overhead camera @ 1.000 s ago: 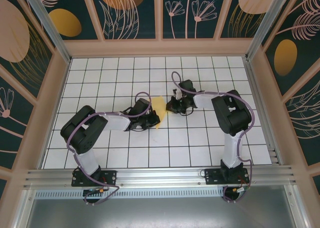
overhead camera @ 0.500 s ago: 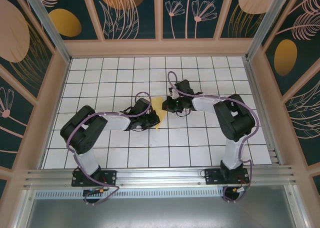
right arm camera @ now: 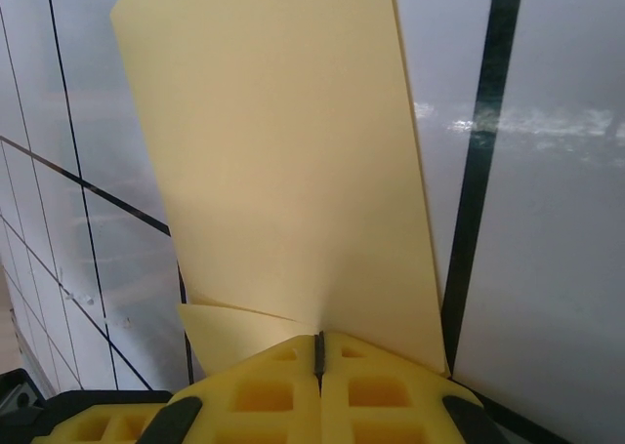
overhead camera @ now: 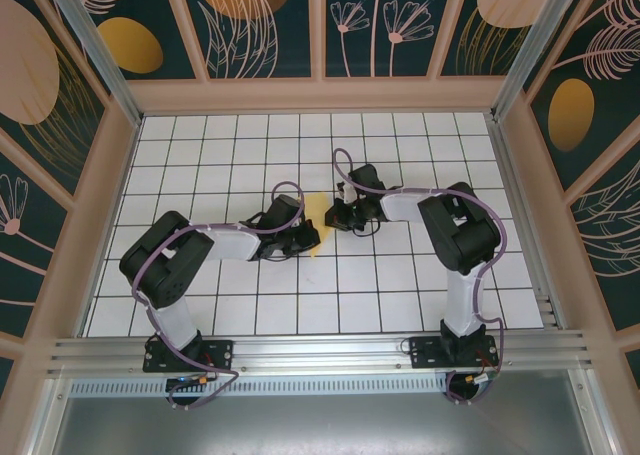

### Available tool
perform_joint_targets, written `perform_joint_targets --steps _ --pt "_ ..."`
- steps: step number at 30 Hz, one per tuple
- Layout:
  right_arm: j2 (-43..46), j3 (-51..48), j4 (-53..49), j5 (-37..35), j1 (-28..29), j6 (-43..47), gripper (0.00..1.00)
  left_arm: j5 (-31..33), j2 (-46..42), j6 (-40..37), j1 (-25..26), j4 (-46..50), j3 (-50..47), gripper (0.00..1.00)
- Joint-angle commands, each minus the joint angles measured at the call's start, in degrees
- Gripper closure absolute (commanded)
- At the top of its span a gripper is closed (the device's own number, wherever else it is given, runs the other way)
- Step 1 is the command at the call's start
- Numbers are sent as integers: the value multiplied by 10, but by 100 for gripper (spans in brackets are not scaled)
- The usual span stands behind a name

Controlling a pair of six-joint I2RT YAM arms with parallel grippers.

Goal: Fold a paper plane with a square sheet of paper (pick it up from the middle)
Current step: Third fold the triangle at the center of the table.

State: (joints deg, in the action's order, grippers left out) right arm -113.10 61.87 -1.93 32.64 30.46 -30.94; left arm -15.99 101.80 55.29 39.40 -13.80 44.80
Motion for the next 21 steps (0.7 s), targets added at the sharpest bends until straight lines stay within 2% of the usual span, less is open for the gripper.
perform_joint_targets --steps 1,11,21 --pt "-35 -6 -37 -25 1 11 100 10 -4 -38 2 -17 21 100" --pt "-41 -4 -44 -25 -1 12 100 -33 55 -45 2 -30 42 100" --pt "-56 -1 -61 -36 -8 10 100 -48 58 -67 2 6 -8 100"
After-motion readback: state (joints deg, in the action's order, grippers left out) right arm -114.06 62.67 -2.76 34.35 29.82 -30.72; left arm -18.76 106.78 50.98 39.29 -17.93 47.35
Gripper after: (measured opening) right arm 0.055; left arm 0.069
